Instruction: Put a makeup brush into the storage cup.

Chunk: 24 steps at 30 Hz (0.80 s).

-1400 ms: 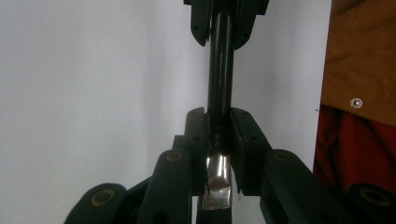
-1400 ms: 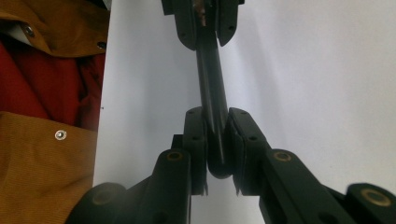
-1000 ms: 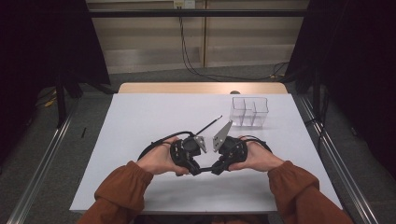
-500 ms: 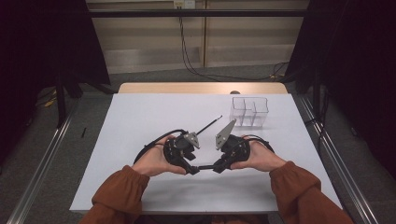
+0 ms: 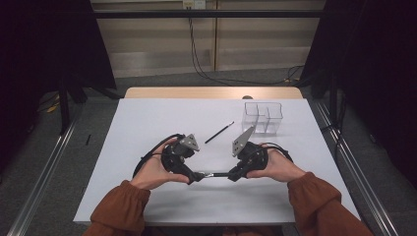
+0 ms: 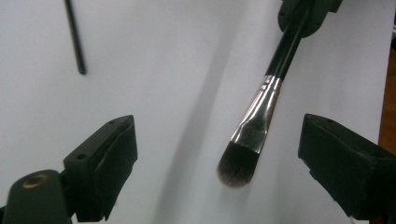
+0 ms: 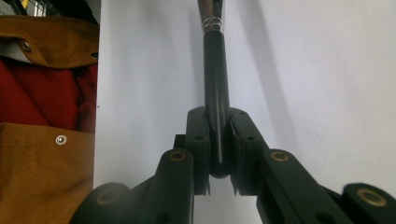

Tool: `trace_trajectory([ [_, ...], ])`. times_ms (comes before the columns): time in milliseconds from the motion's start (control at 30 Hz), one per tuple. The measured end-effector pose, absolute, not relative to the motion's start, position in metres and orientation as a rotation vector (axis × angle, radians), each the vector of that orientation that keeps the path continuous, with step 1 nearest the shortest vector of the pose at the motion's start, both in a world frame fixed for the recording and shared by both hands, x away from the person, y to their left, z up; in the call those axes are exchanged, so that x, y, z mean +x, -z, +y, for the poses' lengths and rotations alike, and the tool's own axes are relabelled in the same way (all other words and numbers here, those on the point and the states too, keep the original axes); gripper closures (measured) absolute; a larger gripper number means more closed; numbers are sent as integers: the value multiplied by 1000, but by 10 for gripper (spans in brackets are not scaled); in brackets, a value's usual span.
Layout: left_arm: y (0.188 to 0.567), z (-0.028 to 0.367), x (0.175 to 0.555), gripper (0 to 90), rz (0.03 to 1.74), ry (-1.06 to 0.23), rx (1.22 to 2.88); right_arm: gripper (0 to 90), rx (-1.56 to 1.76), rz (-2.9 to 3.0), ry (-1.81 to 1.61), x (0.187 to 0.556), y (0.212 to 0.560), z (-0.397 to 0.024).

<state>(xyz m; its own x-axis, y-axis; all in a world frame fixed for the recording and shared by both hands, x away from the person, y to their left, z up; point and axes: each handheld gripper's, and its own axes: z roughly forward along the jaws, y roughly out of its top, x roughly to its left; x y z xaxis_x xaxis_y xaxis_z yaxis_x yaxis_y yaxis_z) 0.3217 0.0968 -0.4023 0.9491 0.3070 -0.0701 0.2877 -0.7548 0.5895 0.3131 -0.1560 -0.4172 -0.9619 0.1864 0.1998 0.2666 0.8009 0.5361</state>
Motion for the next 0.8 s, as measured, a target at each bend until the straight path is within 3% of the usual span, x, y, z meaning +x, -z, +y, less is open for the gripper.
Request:
trace_trajectory([
  [233,405,114,322,51,456,-49,2411,801,-425,-2855,913,309,416,-169],
  [800,411,143,311,44,572,-121,2277,800,-574,-2833,1006,302,421,-190],
])
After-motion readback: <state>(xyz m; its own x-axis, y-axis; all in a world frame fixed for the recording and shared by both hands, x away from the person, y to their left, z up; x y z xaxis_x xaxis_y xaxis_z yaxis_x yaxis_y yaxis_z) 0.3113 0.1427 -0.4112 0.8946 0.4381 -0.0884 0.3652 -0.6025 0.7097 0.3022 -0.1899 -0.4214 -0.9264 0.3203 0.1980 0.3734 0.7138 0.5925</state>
